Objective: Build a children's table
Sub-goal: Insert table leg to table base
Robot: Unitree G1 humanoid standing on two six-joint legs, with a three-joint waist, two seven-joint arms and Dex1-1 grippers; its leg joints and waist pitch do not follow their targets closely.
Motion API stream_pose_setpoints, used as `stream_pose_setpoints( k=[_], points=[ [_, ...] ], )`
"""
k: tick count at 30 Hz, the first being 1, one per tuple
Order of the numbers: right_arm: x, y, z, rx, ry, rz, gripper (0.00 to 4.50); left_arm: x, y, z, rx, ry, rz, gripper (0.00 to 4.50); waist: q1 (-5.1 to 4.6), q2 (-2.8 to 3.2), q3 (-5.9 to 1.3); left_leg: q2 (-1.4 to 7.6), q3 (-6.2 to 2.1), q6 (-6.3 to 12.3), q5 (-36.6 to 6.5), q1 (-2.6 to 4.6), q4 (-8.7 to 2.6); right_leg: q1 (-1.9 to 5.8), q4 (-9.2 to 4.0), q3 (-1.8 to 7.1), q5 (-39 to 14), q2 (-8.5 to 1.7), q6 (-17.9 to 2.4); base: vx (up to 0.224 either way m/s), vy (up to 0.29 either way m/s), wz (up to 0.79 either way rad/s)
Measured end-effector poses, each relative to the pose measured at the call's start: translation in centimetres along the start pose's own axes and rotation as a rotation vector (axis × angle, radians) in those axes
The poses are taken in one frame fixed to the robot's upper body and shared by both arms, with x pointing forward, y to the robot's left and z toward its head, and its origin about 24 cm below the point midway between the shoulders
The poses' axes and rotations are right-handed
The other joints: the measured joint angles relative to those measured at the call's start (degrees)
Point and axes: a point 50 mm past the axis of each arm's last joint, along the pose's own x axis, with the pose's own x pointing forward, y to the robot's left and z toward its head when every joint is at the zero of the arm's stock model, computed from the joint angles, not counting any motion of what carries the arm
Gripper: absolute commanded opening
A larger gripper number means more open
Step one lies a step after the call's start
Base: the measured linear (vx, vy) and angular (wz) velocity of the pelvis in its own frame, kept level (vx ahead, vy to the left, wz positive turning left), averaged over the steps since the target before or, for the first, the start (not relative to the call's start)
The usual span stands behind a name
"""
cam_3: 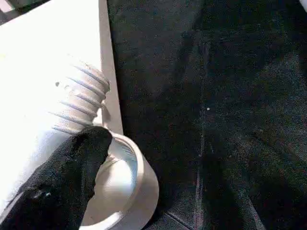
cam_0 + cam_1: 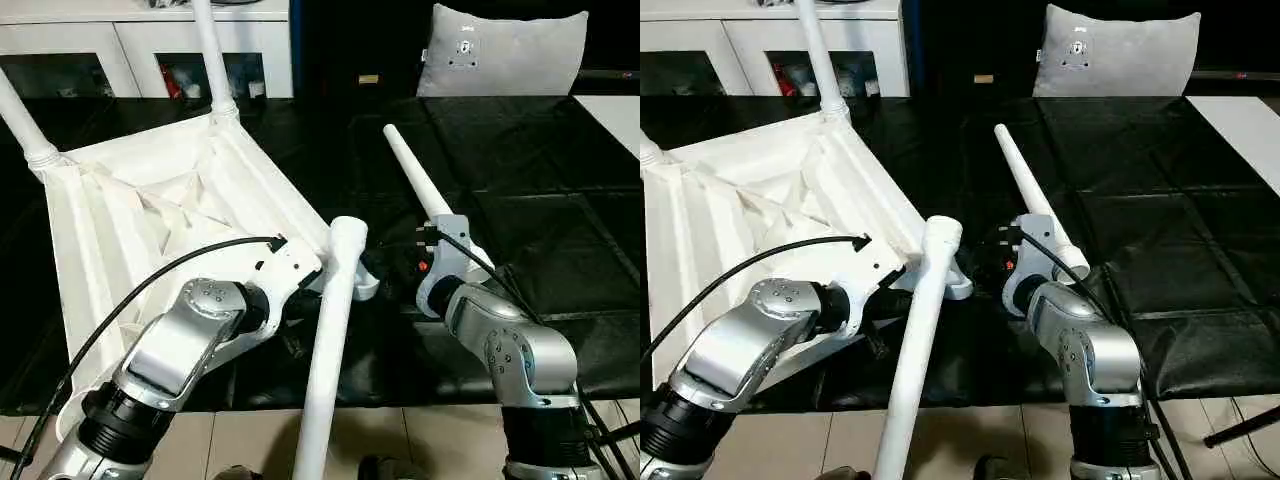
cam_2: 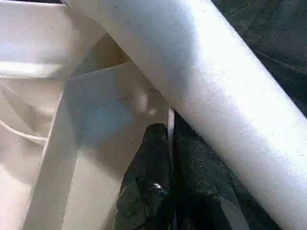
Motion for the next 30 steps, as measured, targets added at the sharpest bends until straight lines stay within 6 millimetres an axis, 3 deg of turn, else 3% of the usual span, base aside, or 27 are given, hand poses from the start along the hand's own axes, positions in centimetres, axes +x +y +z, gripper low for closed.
stream_pose_setpoints(
  k=[24, 30],
  points=[
    [-1.2, -2.3, 1.1, 0.002, -0.043, -0.076, 4.49, -0.1, 0.1, -0.1, -0.003, 0.006, 0.000, 0.00, 0.00, 0.19, -0.12, 0.00, 0.00, 0.00, 0.00, 0.00, 0.08, 0.00, 0.02, 0.01, 0.03, 0.01, 0.04, 0.000, 0.000, 0.00],
    [-2.6, -0.7, 2.1, 0.039, -0.022, 0.097, 4.49, -0.1, 0.1, -0.1, 0.000, 0.006, 0.001, 0.00, 0.02, 0.19, -0.12, 0.02, 0.00, 0.01, 0.00, 0.02, 0.08, 0.00, 0.04, 0.01, 0.03, 0.05, 0.04, 0.000, 0.000, 0.00]
  ],
)
